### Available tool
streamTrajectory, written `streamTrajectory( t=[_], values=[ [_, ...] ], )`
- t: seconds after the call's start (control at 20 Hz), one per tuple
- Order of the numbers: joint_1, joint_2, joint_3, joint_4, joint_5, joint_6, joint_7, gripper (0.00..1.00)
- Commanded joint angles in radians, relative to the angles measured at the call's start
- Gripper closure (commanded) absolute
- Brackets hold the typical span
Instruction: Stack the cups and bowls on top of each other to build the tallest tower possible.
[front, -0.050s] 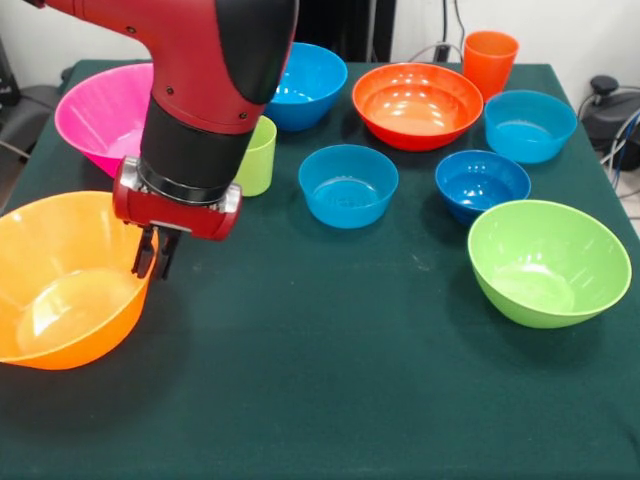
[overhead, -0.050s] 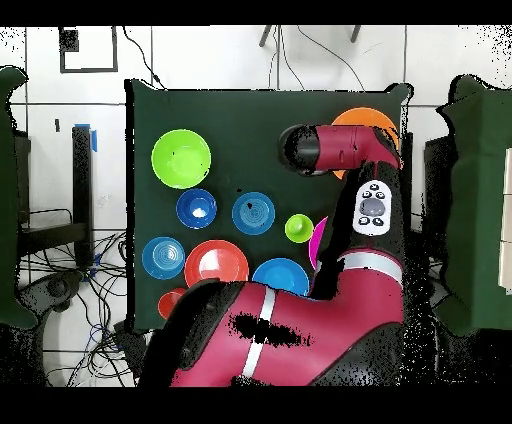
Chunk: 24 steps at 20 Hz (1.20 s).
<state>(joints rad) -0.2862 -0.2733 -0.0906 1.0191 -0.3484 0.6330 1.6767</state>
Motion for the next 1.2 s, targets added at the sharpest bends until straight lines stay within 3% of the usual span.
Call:
streamTrajectory(
  t=[0.05,0.4,1.2],
  values=[
    [-0.057,-0.024,0.18,0.084,0.036,0.0,-0.094,1.0],
    [-0.145,-0.07,0.318,0.201,0.123,0.037,-0.135,1.0],
    [-0.162,-0.156,0.365,0.284,0.138,0.097,-0.106,1.0]
  ],
)
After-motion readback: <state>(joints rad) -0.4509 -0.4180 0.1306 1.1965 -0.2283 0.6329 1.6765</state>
